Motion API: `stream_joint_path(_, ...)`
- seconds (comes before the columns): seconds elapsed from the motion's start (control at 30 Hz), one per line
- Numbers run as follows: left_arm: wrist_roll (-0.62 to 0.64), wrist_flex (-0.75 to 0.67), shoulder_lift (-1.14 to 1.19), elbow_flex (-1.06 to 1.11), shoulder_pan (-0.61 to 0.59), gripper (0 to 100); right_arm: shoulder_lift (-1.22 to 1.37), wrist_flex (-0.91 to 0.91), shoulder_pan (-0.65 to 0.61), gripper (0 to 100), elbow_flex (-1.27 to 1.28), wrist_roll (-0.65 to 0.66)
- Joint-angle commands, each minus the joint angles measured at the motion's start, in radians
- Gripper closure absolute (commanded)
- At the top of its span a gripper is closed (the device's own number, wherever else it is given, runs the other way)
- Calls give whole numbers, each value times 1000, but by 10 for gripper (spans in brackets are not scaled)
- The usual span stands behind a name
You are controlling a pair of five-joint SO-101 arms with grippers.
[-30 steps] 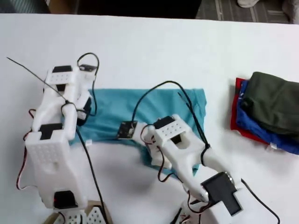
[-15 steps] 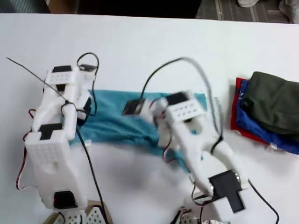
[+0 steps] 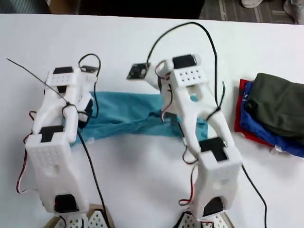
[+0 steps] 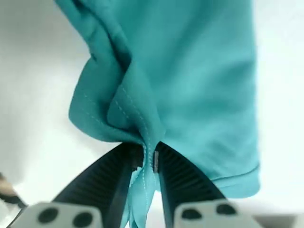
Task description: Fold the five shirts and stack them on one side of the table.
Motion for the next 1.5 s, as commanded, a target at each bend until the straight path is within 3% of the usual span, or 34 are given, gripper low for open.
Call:
stream_joint_path(0.0,-2,-41,29,-18,15,973,114,16,8,978,-187,3)
stream_joint_path(0.17,-2,-41,29,-18,15,973,203,25,7,954,-292,2)
stream_joint_path(0.43,-2,-41,29,-18,15,973,171,25,24,739,-301,-2)
stream_joint_path(0.63,-2,-41,29,-18,15,973,12,36,35,783,-227,-74)
stream_joint_path(0.77,-2,-41,29,-18,15,973,-128,36,16,977,-8,-78)
stream_joint_path(0.8,-2,-41,29,-18,15,973,-157,36,15,986,55,-78)
stream_joint_path(0.97,-2,-41,29,-18,15,973,-223,-5,24,977,298,-72)
stream_joint_path(1.2,-3,-41,29,-18,15,973,-194,-263,173,978,361,-72)
stream_joint_path(1.47,-3,-43,29,-18,15,973,-67,-252,257,978,413,-71)
